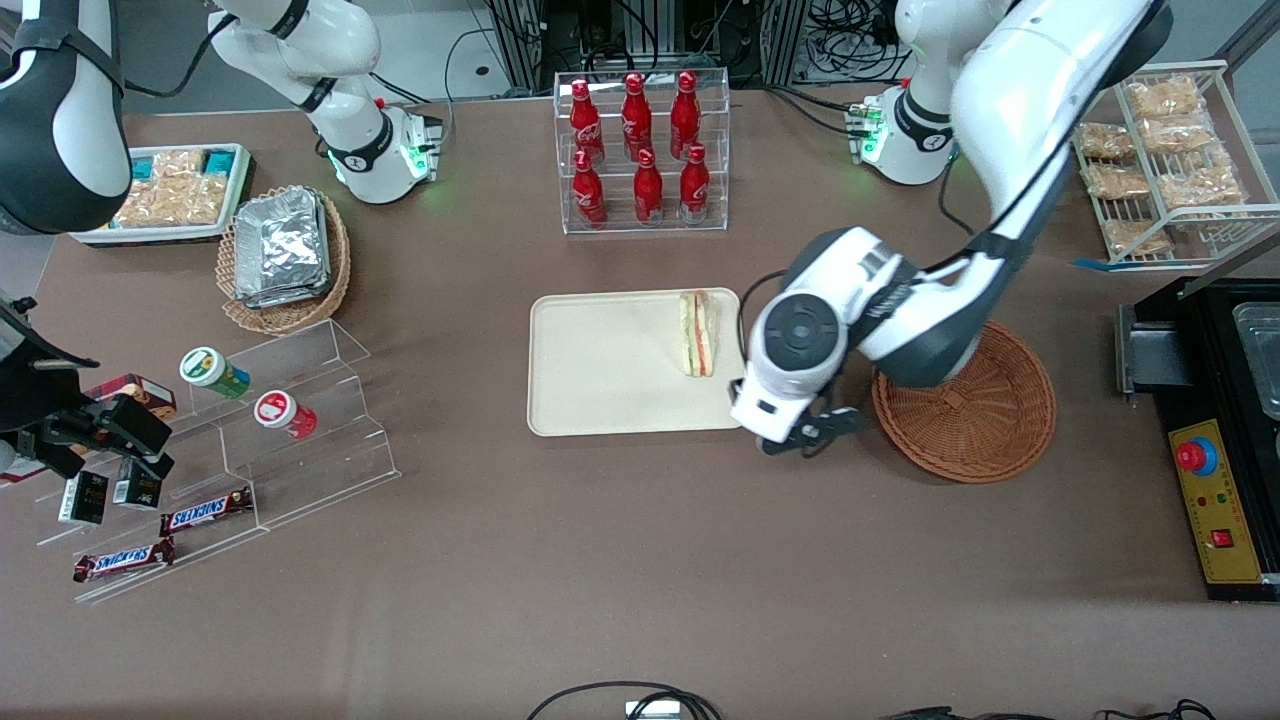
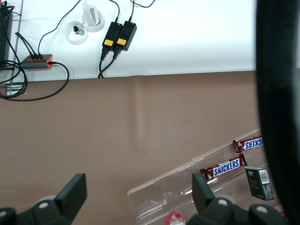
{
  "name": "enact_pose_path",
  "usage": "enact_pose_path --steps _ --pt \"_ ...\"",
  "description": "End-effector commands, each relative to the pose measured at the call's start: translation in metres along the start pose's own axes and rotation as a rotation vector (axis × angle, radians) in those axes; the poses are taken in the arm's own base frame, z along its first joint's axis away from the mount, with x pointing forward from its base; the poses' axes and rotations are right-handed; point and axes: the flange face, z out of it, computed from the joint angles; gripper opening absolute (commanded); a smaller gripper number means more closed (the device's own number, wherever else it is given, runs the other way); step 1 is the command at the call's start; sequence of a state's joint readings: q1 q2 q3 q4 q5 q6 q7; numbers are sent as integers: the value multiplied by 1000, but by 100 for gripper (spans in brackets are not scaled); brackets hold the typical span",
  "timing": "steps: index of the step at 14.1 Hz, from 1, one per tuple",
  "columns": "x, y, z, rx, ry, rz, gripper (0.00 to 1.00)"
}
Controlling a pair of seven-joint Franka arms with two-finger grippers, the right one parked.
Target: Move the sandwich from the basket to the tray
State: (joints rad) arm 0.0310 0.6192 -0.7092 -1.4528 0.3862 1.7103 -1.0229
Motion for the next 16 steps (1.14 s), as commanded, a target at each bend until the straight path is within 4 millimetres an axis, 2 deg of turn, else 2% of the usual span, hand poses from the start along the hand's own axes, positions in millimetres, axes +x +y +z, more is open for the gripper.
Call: enact_pose_path --steps 1,4,7,10,16 --pt "16 -37 -21 4 -5 -69 99" --pt "33 -66 -32 13 -6 -107 99" --pt "44 -97 -54 -28 -30 -75 99" --pt "56 -144 -70 -19 -75 -3 99" --pt "59 -215 -111 -3 -91 129 99"
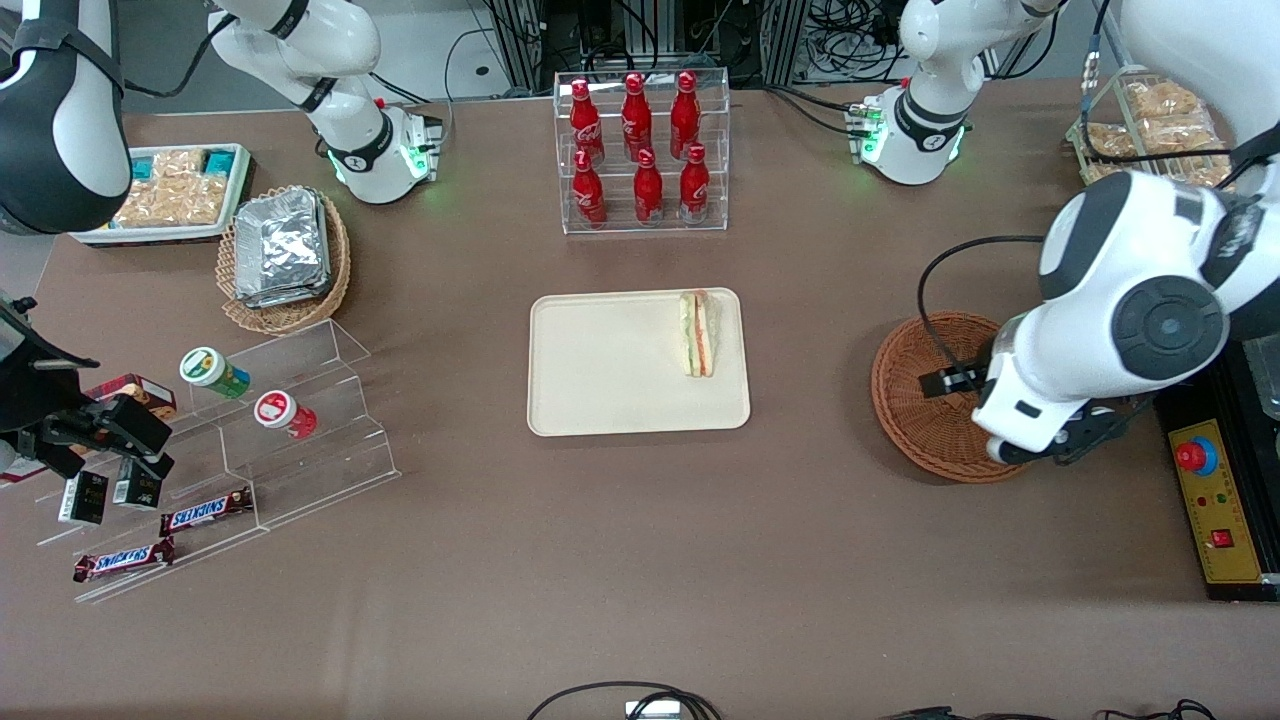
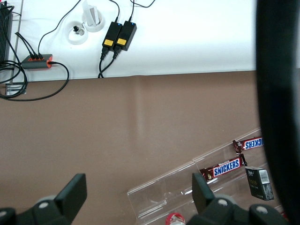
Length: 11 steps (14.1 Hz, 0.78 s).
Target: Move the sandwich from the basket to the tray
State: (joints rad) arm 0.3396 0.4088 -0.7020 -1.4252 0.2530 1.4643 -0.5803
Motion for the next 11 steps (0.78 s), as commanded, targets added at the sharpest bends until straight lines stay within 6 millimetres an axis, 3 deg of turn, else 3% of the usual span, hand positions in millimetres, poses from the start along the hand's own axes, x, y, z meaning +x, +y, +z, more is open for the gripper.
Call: enact_pose_path --steps 1,3,8,11 --pt "-11 -35 -24 -12 -2 41 99" --pt "-16 -65 -38 -48 -5 87 99" --pt "-39 -115 -73 -30 28 239 99" --pt "-55 -128 -91 -49 64 323 100"
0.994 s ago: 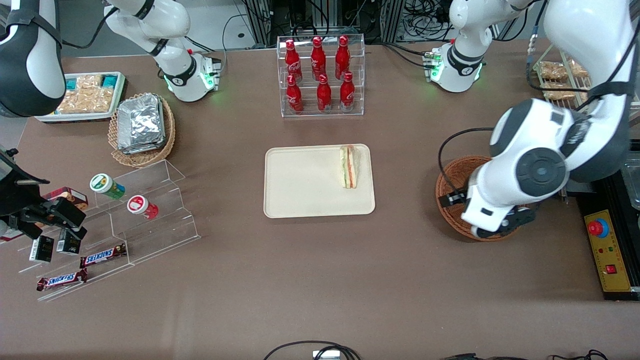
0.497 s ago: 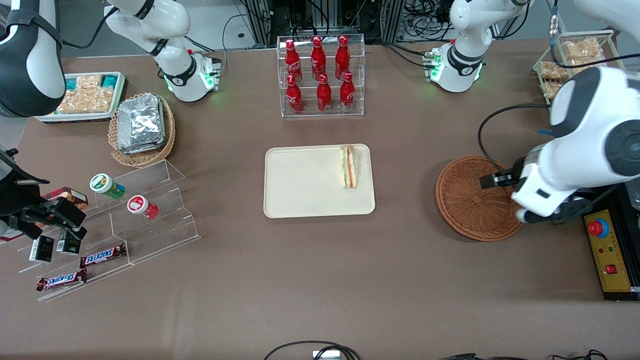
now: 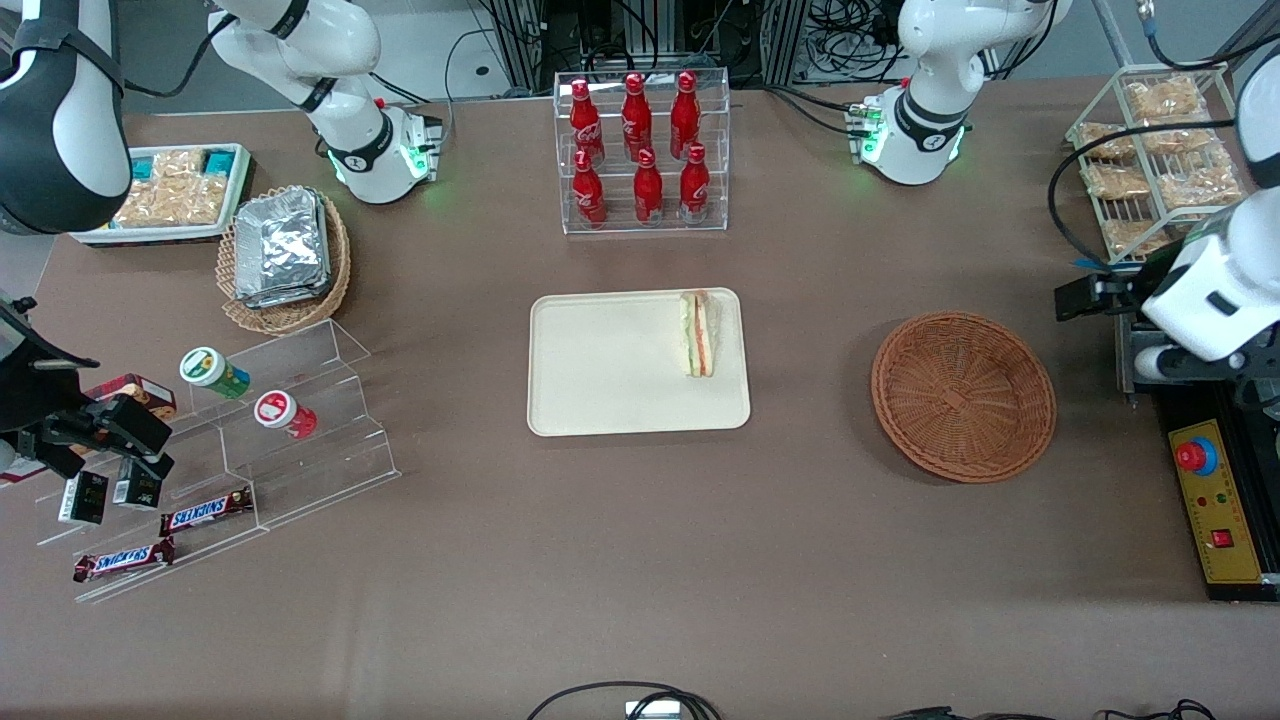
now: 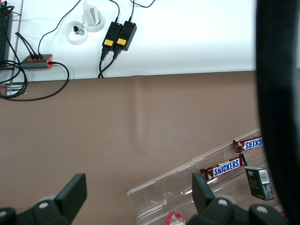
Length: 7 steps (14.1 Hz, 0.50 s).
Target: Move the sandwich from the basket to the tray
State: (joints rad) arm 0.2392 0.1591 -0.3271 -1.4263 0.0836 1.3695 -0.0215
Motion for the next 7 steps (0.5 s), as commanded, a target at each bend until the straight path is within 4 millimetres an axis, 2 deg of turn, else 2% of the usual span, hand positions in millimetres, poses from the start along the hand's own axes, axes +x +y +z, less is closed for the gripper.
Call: enact_pose_path --steps 1,2,5,7 --pt "-23 6 -16 -19 21 52 100" --pt "-28 15 -18 -40 26 68 100" --pt "-38 27 -22 -59 32 82 100" --pt "-42 27 -23 -59 35 96 100"
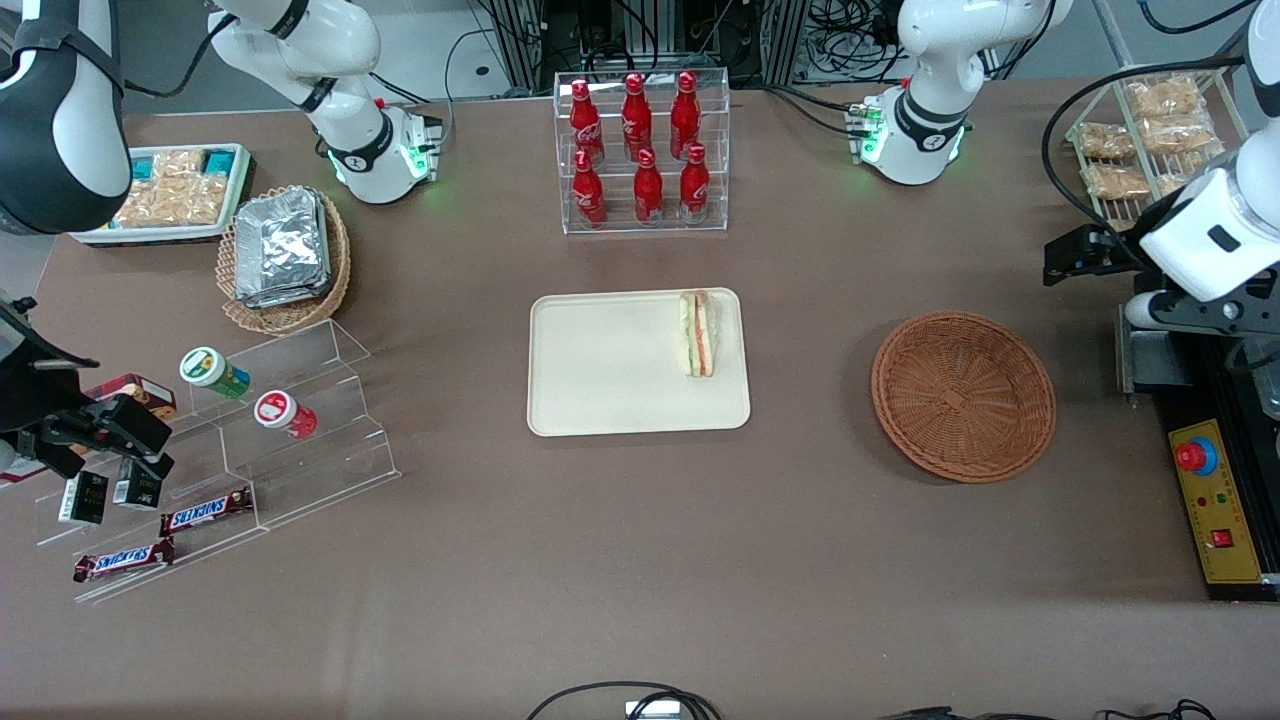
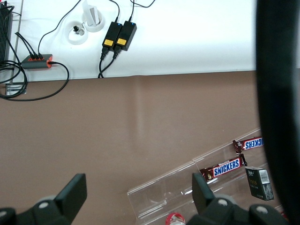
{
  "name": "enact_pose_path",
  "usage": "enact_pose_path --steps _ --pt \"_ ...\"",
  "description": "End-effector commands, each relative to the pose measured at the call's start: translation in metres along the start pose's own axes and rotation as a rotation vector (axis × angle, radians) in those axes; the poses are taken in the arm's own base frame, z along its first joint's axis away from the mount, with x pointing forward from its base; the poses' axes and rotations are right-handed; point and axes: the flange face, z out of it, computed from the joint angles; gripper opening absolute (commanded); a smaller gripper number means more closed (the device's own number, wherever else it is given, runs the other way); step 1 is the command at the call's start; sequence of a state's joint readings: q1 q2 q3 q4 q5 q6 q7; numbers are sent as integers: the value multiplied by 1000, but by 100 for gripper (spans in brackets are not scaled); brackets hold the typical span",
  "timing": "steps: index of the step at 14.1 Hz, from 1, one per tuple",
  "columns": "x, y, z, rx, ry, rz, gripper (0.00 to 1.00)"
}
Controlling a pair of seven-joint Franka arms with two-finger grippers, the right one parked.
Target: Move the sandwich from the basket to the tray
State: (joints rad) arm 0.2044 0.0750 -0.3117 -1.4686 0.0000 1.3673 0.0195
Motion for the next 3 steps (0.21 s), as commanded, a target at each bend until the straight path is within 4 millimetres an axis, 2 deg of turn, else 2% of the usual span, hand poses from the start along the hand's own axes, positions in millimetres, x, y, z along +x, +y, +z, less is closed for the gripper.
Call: enact_pose_path --steps 1,3 --pt "-15 0 -3 -7 1 32 100" --pt "-15 0 1 -8 -10 44 100"
